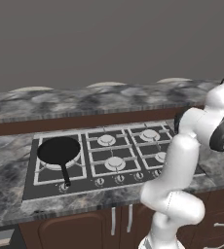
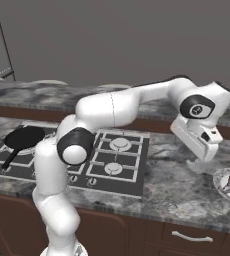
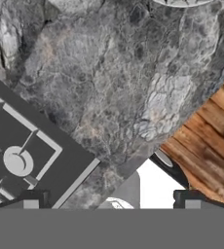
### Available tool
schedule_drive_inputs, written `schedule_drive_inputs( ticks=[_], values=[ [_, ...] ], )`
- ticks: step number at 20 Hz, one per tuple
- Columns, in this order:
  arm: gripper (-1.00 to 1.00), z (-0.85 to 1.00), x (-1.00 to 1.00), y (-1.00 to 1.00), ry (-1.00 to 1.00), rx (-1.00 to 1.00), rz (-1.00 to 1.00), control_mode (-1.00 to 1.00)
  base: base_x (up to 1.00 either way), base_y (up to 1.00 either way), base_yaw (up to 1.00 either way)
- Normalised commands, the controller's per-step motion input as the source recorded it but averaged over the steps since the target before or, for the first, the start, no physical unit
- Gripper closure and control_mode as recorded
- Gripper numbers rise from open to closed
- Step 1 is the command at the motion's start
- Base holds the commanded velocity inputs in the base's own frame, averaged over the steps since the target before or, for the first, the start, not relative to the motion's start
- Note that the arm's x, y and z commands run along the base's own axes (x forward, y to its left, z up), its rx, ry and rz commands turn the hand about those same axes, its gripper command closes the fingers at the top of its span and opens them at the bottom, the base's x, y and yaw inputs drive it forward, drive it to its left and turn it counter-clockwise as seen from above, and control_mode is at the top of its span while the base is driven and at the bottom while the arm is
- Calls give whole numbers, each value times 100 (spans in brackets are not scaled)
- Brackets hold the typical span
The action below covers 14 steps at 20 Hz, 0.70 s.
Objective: Place the fish on the plate and place the cucumber on the same plate.
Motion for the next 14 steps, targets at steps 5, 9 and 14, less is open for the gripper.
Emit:
schedule_drive_inputs(
  ticks=[5,9,14],
  values=[
    [-100,1,-1,80,-5,-28,4,-100,0,0,0],
    [-100,17,0,60,1,-3,2,-100,0,0,0],
    [-100,42,1,24,11,0,3,-100,0,0,0]
  ],
)
